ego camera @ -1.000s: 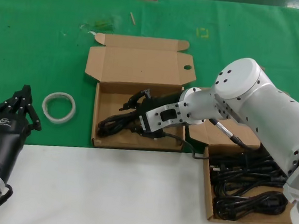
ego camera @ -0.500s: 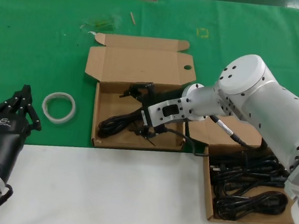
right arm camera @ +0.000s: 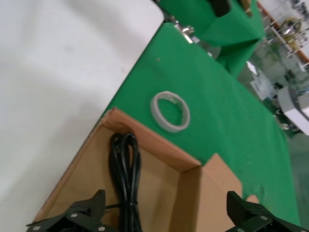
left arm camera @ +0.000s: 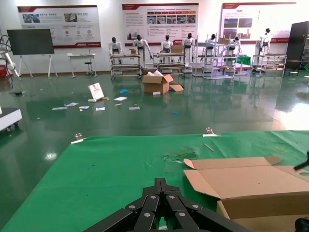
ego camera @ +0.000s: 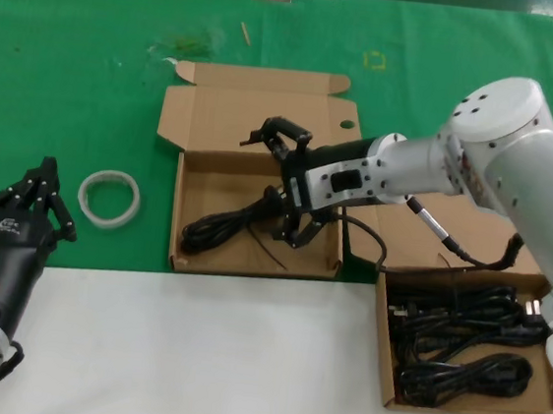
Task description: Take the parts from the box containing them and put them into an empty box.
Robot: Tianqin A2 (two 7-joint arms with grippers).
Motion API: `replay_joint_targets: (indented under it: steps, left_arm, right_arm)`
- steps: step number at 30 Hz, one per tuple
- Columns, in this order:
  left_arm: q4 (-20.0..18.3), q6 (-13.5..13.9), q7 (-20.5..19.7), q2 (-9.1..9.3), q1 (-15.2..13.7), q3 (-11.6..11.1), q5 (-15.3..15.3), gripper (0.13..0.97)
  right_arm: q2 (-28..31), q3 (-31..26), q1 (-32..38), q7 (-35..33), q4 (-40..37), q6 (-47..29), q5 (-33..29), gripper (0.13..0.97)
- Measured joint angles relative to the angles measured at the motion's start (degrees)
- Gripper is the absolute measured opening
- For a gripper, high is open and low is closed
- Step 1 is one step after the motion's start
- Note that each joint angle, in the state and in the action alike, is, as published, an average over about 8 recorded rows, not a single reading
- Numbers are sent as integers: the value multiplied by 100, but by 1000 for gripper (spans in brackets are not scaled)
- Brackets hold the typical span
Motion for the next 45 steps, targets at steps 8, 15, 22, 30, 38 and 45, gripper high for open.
replay_joint_targets:
  steps: [8,15,22,30,38,45]
  left_arm:
    - [0,0,0,0,0,0,0,141]
    - [0,0,0,0,0,0,0,154]
    - [0,0,0,0,0,0,0,191]
    - [0,0,0,0,0,0,0,305]
    - [0,0,1,0,0,0,-1,396]
    - [0,0,4,0,0,0,-1,540]
  right_arm:
    - [213,568,10,-40,93,-240,-240,885]
    - [250,663,-95,48,228,-182,-257,938]
    - [340,965,-574,435,785,156,-271,962]
    - [485,1448,-1343,1054,1675,696,-293,966]
    - [635,1946,-2129,1690,2592,1252,-318,966]
    - [768,2391,-2829,2259,3411,1749,-338,966]
